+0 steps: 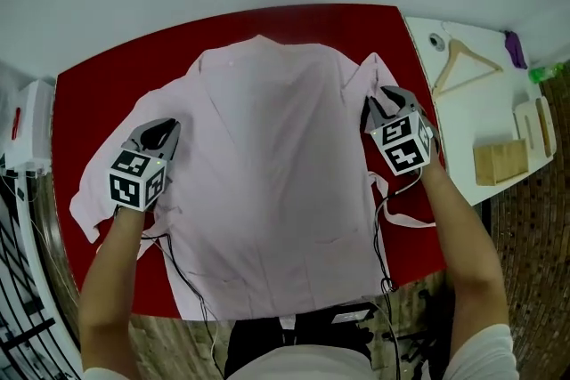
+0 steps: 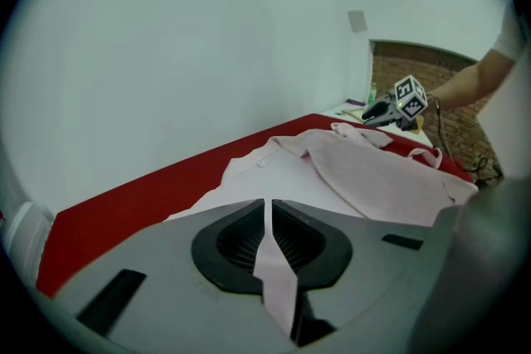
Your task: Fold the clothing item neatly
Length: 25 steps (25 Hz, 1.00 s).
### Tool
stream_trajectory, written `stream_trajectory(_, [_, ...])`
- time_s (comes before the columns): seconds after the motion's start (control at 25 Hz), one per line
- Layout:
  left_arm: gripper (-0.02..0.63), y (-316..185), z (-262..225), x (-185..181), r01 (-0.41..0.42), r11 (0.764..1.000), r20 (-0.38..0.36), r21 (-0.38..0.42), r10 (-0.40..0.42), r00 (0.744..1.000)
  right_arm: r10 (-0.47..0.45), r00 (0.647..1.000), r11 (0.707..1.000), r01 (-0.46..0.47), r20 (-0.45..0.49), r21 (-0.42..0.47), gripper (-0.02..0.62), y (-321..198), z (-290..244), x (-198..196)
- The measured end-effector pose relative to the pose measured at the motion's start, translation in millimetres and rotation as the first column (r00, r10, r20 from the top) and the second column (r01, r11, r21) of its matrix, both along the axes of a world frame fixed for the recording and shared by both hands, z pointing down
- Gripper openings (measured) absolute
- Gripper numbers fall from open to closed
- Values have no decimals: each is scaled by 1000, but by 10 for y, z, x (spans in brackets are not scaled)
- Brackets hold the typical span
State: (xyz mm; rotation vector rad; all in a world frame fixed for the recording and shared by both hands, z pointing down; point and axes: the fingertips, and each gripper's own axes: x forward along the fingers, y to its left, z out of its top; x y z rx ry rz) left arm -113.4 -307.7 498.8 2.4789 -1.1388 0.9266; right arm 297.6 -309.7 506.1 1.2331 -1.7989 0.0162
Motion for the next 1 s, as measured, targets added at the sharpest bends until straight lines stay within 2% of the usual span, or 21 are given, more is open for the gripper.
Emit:
stream_trajectory(0.2, [8, 204, -158, 536, -76, 997, -73, -6, 75, 995, 19, 1000, 999, -20, -14, -36, 97, 392, 131, 267])
stream_trajectory(0.44, [8, 421, -319, 1262, -167, 986, -153, -25, 162, 975, 41, 999, 997, -41, 7, -59, 101, 697, 237, 456])
stream_trajectory(0.76, [9, 647, -356, 2155, -285, 958, -171, -40, 274, 946, 4, 1000, 997, -3, 8, -82, 104, 922, 369, 558])
stream_trajectory(1.0, [16, 824, -351, 2825, -395, 919, -122, -1, 391, 912, -8, 1000, 996, 10, 18, -84, 114, 1015, 422, 629])
